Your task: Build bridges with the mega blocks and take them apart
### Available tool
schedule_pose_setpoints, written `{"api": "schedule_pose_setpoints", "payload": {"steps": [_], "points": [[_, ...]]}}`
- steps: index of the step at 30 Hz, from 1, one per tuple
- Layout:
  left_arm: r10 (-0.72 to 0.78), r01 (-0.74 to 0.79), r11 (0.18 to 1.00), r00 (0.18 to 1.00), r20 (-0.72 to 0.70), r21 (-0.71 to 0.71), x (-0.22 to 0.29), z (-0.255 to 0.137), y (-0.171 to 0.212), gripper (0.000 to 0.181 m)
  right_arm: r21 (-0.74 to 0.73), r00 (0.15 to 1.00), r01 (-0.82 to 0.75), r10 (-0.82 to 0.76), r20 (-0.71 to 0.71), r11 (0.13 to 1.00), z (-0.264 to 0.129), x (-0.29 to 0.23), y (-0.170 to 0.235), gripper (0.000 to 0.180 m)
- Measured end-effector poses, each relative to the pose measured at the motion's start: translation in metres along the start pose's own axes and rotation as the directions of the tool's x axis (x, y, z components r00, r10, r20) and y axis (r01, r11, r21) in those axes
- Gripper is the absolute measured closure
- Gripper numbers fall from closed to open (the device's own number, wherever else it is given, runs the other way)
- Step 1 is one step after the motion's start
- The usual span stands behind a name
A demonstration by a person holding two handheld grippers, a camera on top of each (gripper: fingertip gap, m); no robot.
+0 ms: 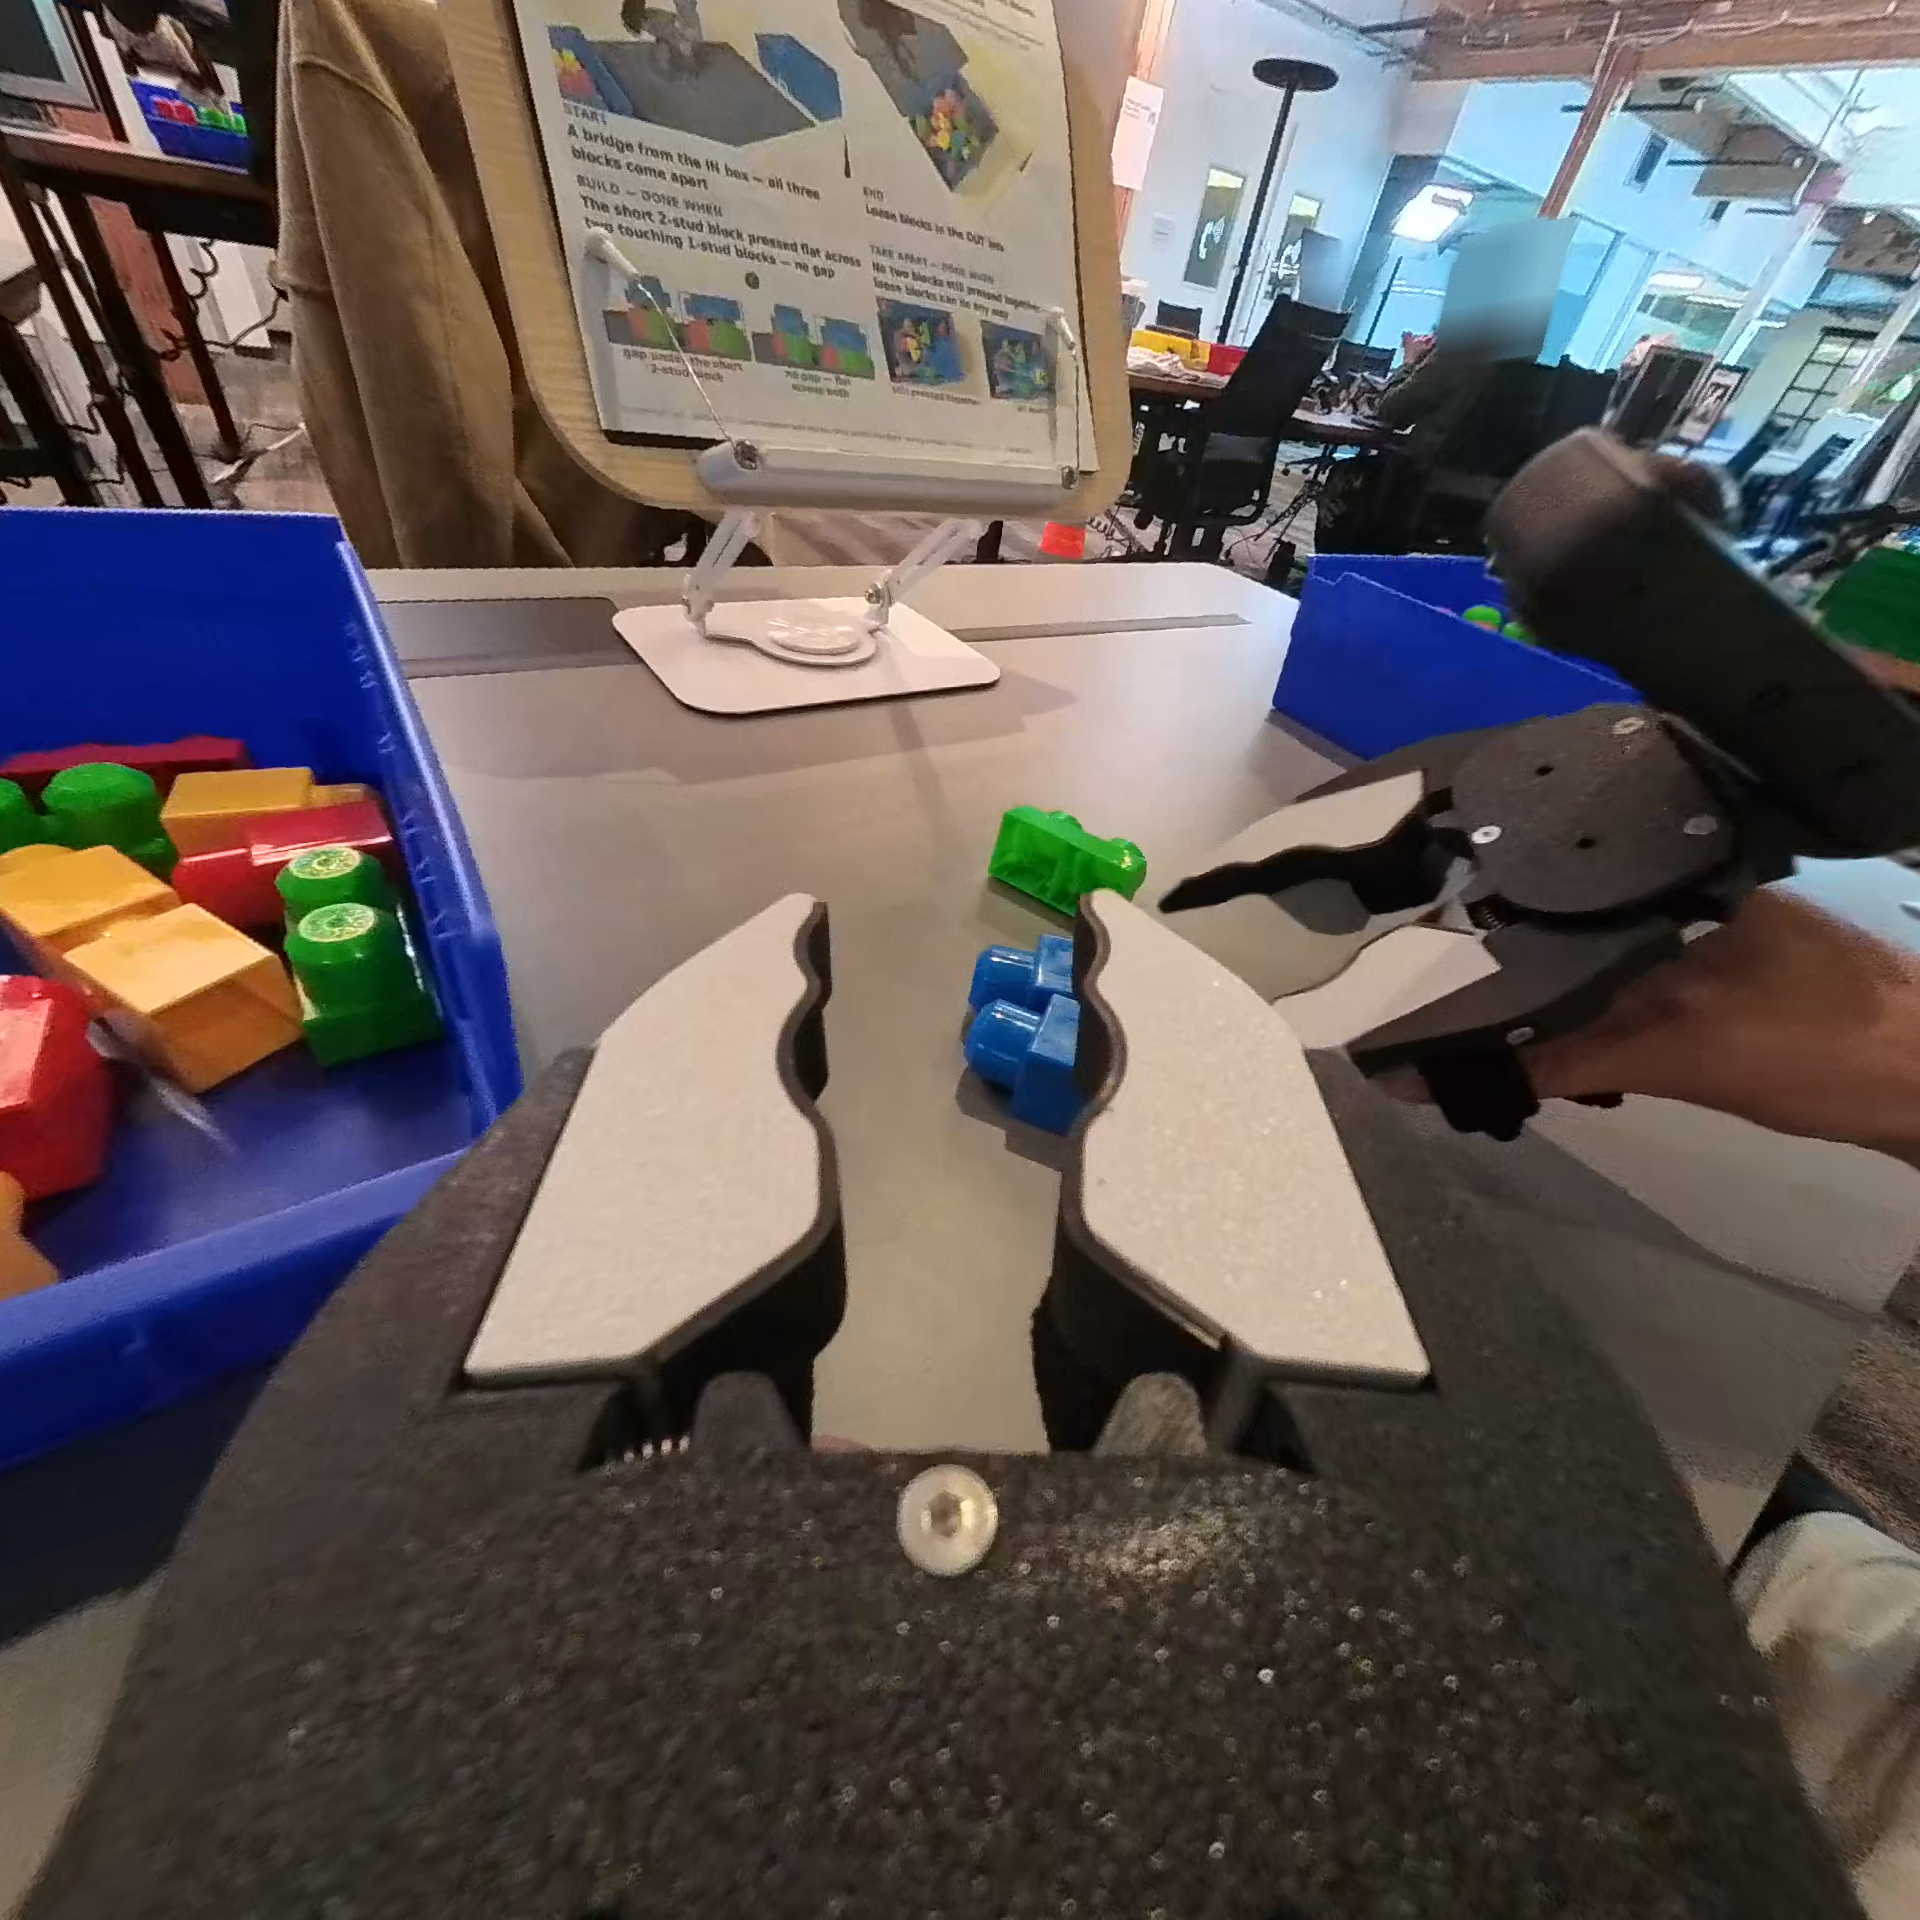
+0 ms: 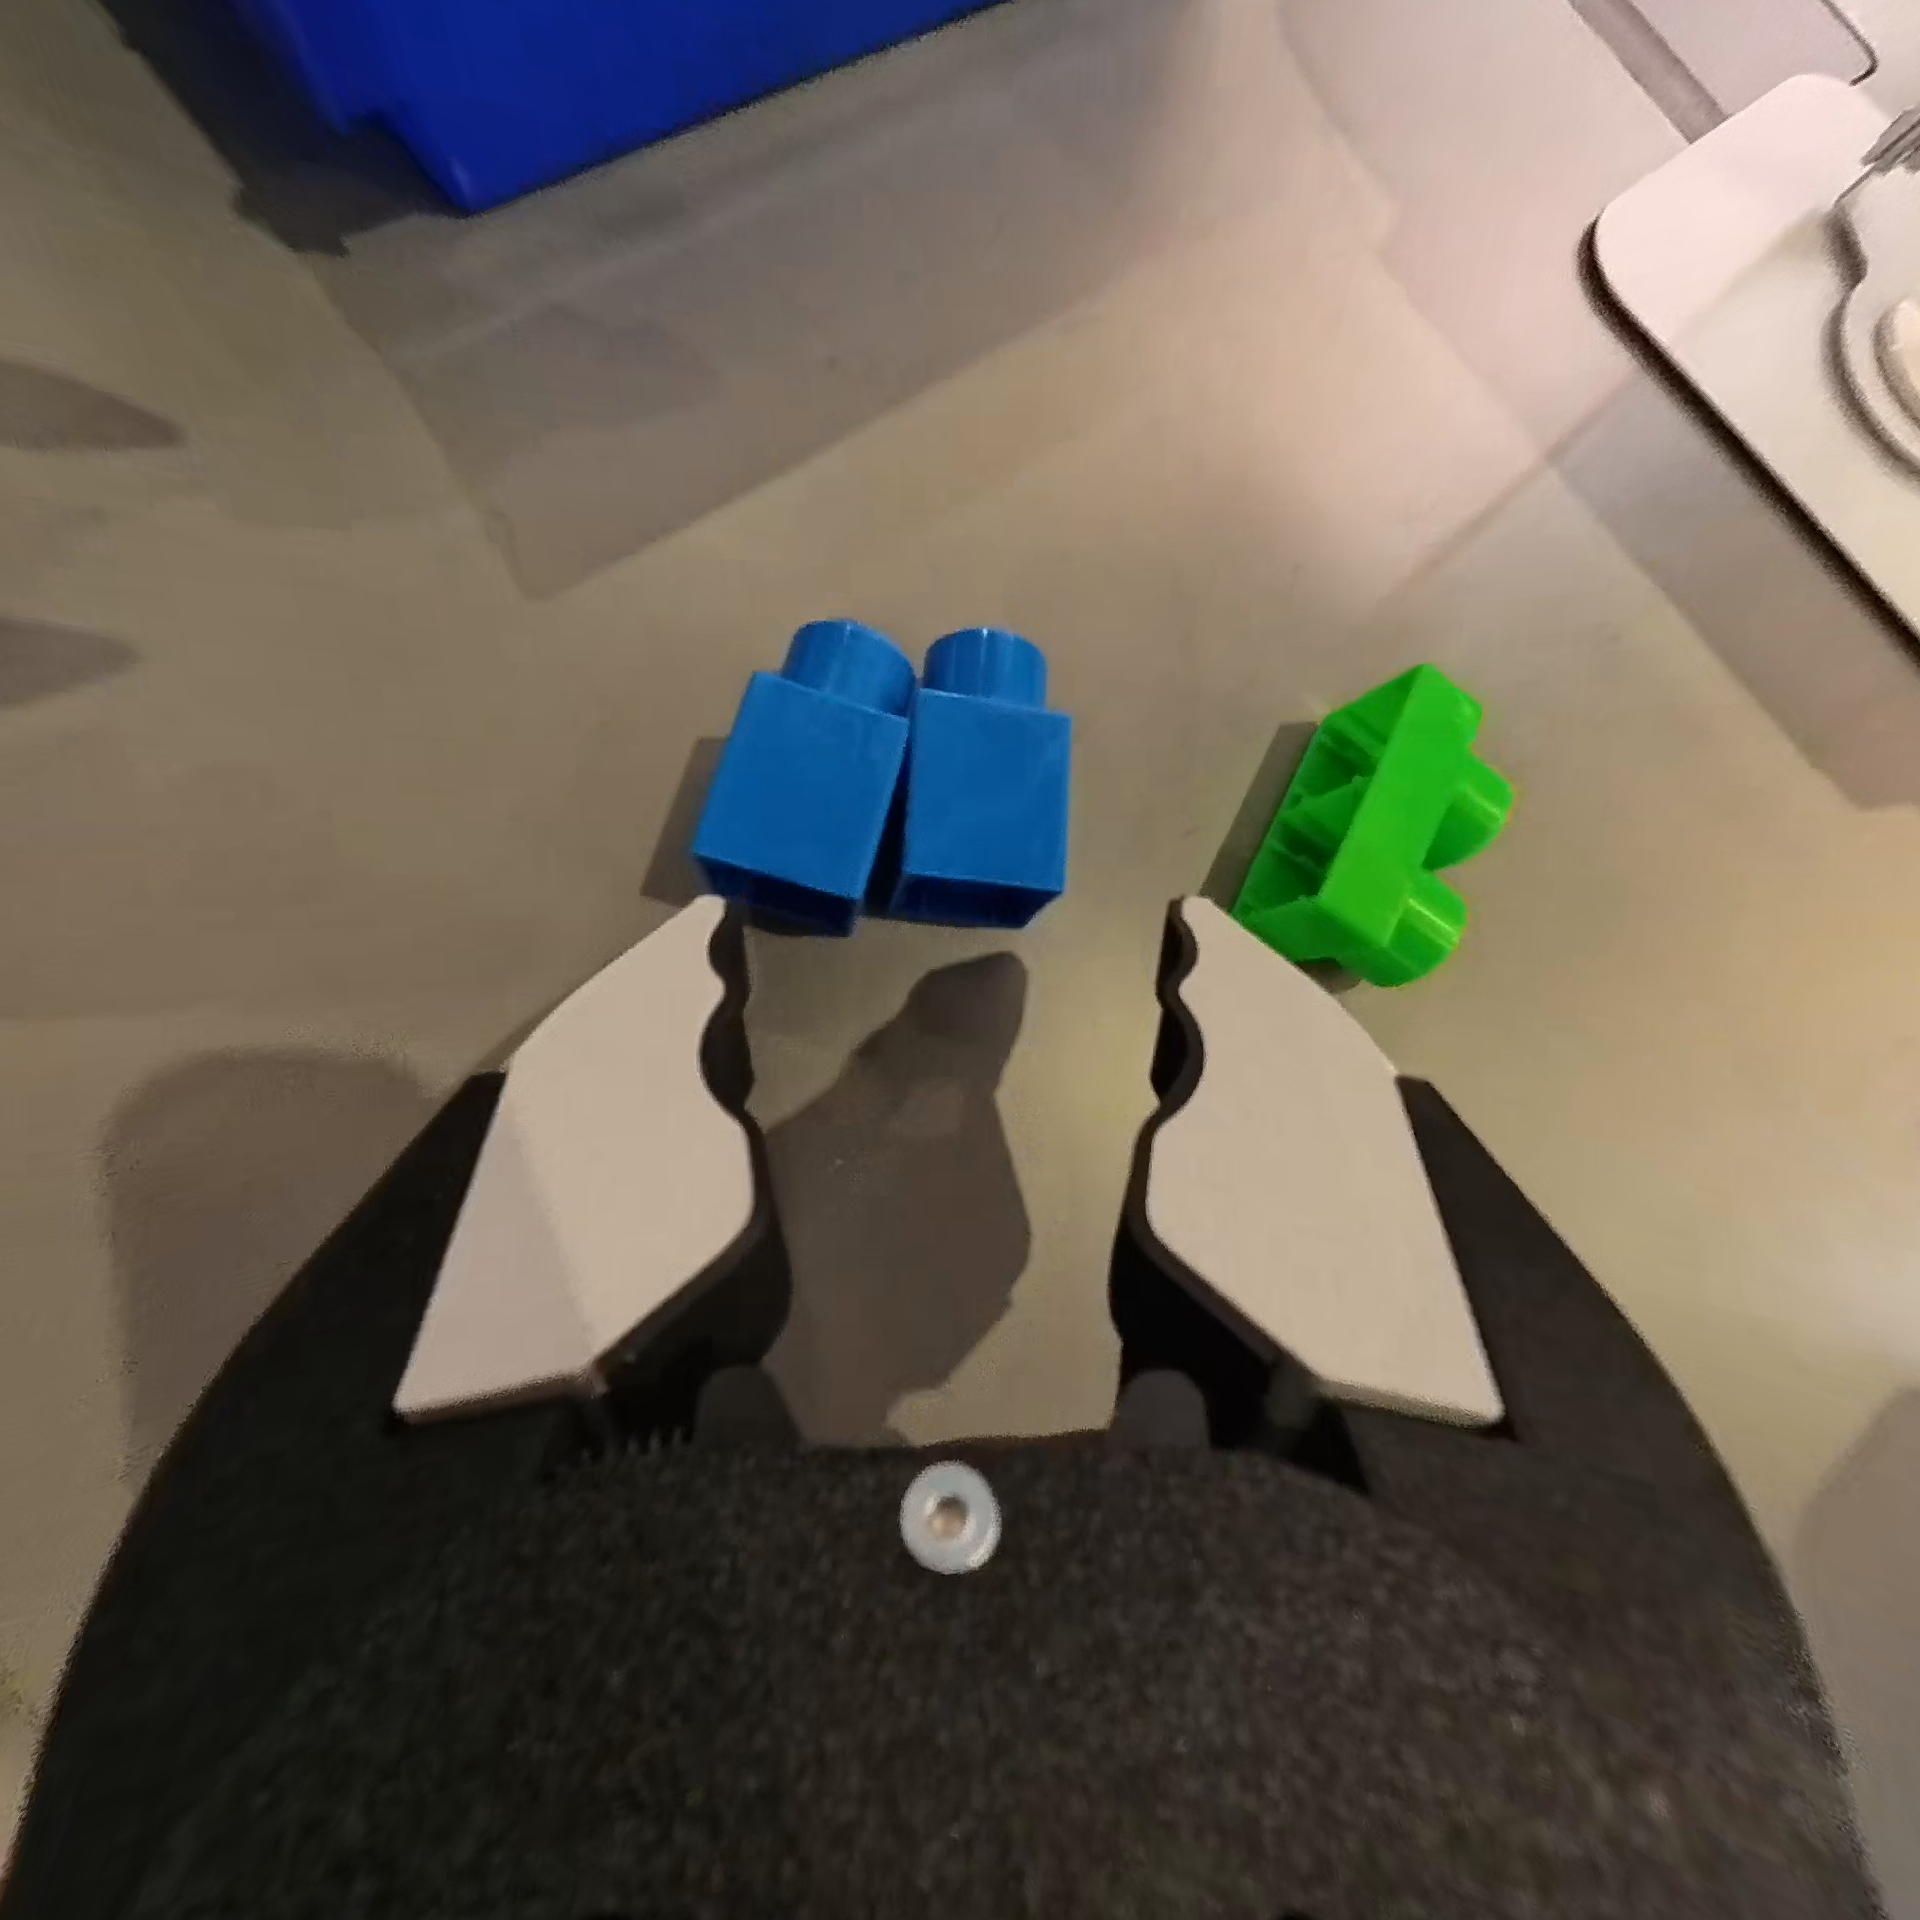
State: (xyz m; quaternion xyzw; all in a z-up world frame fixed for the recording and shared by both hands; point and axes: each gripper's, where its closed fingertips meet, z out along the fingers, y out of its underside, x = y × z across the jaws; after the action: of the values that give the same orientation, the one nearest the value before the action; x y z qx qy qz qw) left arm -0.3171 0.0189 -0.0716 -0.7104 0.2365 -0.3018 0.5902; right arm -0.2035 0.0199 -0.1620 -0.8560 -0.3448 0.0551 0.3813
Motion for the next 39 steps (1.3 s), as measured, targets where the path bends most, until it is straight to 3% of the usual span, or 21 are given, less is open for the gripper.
{"api": "schedule_pose_setpoints", "payload": {"steps": [4, 10, 17, 39], "points": [[0.014, -0.014, 1.000, 1.000, 0.010, -0.009, -0.001, 0.002, 0.003, 0.137, 0.026, 0.999, -0.012, 0.010, 0.051, 1.000, 0.003, -0.022, -0.010, 0.102], [0.028, -0.027, 0.999, 1.000, 0.007, -0.017, 0.002, 0.002, 0.005, 0.137, -0.034, 0.997, -0.082, 0.081, -0.017, 0.996, 0.030, -0.010, -0.009, 0.095], [0.071, -0.070, 0.997, 0.997, 0.022, -0.025, 0.004, 0.002, 0.007, 0.137, -0.087, 0.994, -0.104, 0.107, 0.035, 0.991, 0.042, -0.011, 0.002, 0.098], [0.093, -0.093, 0.995, 0.996, 0.012, -0.046, 0.010, 0.005, 0.013, 0.137, -0.088, 0.986, -0.104, 0.115, 0.121, 0.991, 0.045, -0.012, -0.004, 0.103]]}}
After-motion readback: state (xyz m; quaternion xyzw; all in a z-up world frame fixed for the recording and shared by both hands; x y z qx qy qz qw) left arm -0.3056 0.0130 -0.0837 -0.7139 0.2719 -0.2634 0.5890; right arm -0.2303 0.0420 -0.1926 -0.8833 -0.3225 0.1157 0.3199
